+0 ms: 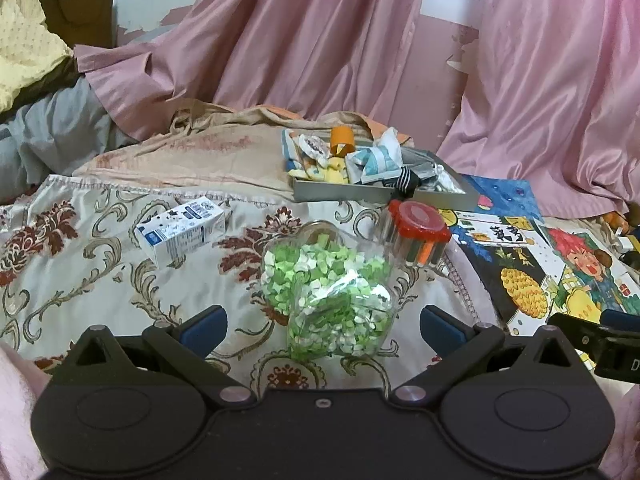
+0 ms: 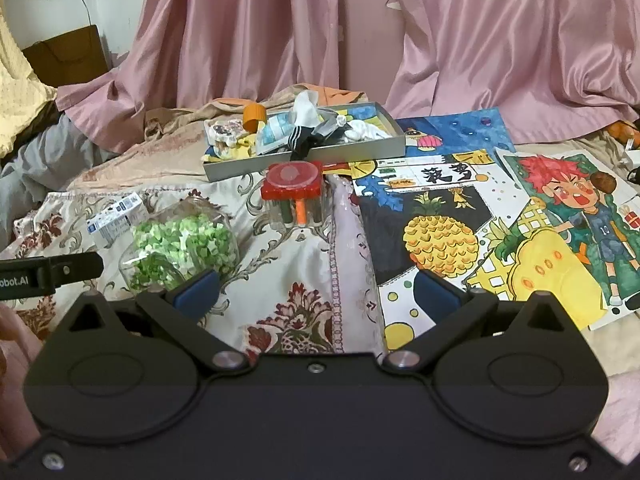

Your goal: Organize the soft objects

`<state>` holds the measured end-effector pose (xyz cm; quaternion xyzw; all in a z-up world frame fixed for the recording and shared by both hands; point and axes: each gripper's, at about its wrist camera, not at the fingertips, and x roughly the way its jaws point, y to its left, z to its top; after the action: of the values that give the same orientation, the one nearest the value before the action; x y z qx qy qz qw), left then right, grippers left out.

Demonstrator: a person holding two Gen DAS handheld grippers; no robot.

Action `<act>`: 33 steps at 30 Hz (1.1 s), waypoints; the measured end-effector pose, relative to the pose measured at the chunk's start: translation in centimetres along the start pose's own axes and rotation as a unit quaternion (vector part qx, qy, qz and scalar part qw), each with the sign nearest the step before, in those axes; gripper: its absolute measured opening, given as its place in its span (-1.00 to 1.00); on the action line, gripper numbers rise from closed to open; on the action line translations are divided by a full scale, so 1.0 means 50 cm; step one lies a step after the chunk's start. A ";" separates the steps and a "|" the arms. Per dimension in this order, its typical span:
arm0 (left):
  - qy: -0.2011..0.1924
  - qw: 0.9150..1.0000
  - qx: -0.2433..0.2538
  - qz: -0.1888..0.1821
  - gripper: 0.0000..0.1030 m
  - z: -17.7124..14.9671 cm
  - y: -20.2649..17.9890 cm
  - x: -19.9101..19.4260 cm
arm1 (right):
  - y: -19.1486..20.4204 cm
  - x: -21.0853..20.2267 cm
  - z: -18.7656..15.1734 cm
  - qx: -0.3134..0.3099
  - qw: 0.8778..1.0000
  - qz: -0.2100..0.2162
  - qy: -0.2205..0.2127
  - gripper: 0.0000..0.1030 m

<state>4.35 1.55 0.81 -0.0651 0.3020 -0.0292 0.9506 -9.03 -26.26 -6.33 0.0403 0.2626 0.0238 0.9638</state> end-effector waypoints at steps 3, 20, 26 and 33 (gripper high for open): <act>0.002 1.000 0.000 0.001 0.99 -0.002 -0.001 0.003 | 0.001 0.008 -0.002 -0.002 1.000 0.000 0.003 0.99; 0.005 1.000 -0.002 0.004 0.99 -0.005 0.002 0.006 | -0.027 0.026 -0.003 -0.001 1.000 0.002 0.014 0.99; 0.004 1.000 -0.003 0.004 0.99 -0.005 0.003 0.006 | -0.031 0.024 -0.003 0.001 1.000 0.002 0.013 0.99; 0.003 1.000 -0.004 0.005 0.98 -0.004 0.004 0.003 | -0.032 0.024 -0.004 0.001 1.000 0.002 0.012 0.99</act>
<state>4.36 1.73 0.52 -0.0675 0.3053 -0.0237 0.9496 -8.06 -27.77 -7.23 0.0410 0.2745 0.0257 0.9604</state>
